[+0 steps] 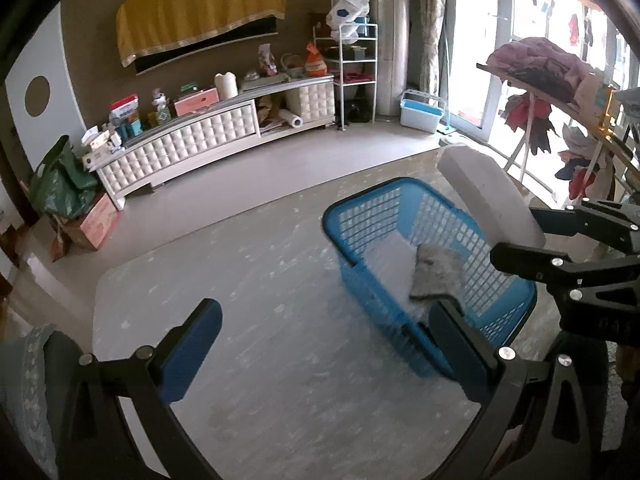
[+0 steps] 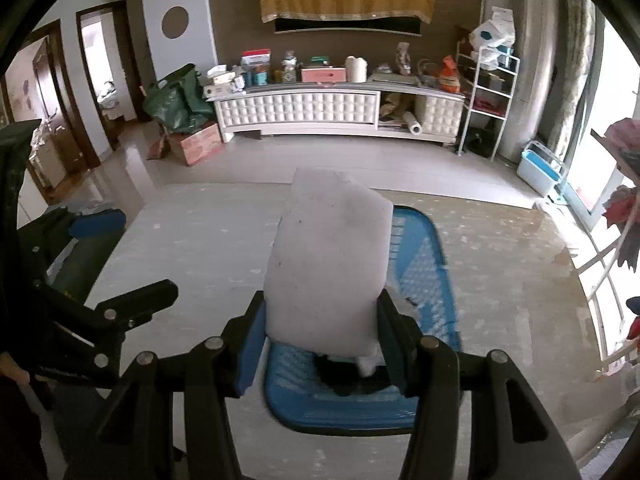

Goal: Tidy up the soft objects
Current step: 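Lift the white pad with the right gripper and carry it over the basket, then lower the white pad into the basket and open the right gripper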

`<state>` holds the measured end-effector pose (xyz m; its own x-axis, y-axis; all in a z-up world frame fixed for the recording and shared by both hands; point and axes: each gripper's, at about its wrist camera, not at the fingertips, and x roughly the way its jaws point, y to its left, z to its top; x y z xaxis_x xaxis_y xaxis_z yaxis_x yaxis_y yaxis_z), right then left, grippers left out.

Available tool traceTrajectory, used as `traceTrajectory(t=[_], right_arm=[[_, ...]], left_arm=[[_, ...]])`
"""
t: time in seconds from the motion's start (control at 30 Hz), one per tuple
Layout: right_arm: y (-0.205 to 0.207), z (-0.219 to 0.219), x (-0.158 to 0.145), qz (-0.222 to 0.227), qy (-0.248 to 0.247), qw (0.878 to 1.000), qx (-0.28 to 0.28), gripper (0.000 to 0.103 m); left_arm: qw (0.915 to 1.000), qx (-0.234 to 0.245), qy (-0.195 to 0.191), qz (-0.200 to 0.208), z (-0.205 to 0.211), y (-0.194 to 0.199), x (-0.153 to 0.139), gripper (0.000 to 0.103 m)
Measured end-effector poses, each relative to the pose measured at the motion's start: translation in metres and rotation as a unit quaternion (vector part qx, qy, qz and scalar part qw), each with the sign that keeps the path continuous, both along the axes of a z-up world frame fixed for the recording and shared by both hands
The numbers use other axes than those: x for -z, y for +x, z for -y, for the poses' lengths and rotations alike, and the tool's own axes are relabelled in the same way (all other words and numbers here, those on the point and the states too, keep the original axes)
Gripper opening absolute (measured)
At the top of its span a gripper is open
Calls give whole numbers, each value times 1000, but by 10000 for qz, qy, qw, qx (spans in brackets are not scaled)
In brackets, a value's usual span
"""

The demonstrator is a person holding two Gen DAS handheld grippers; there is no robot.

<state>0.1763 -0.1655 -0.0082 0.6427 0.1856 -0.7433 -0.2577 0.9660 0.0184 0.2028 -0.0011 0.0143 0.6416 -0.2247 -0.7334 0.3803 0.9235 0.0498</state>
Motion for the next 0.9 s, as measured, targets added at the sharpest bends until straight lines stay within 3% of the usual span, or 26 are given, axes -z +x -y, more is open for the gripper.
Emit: traceTrajectory(t=[0.2,0.63,0.9], right_arm=[[8,9,12,-142,-20,9998,113,50],[46,3,74,-1032,-87,9945,153,52],[70,-10,93,-1411,-282,9896,16,52]], left_arm=[[9999,-5,-87,-122,17,16,8,103],[9979,119,34,-631,37,57,66,103],[9965,98,62,-822,36,74,88,103]])
